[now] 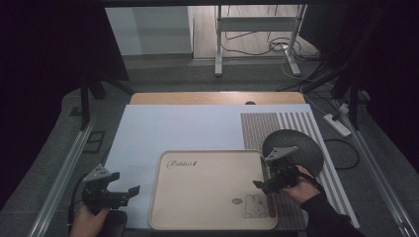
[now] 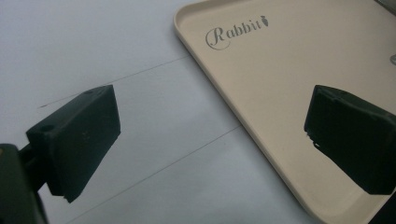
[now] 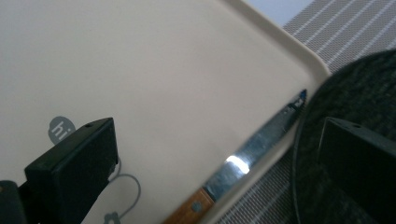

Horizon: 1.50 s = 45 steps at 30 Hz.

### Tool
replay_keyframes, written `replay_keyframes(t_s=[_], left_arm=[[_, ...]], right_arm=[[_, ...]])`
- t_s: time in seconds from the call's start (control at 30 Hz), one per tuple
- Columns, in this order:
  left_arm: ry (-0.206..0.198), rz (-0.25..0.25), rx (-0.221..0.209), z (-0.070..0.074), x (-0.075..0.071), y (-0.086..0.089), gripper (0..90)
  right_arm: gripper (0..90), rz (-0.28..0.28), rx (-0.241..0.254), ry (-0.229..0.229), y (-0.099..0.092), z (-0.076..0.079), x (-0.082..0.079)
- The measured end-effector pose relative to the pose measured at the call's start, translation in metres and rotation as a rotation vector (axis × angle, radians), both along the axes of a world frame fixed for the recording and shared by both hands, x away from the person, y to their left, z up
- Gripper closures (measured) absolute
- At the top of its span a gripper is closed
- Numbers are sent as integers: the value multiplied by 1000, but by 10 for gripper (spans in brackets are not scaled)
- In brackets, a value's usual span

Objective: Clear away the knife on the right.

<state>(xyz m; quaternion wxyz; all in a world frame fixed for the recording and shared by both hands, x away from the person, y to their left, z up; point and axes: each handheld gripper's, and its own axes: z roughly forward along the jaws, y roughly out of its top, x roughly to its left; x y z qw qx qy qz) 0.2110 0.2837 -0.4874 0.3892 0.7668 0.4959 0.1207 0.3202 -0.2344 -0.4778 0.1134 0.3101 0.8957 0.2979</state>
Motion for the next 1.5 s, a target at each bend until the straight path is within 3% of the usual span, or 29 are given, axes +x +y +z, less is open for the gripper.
replay_keyframes(t_s=[0.47,0.77,1.13,1.33,1.5], left_arm=[[3,1,-3,0,0,0,37],[4,3,-5,0,0,0,37],[6,4,-15,0,1,1,37],[7,7,-18,0,1,2,37],[9,8,-24,0,1,3,36]], right_arm=[[0,-91,38,-19,-37,4,-20],[0,-182,98,-35,-61,8,-31],[0,-220,108,-23,-76,7,-46],[0,-248,121,-39,-83,11,-53],[0,-271,85,-33,-87,12,-58]])
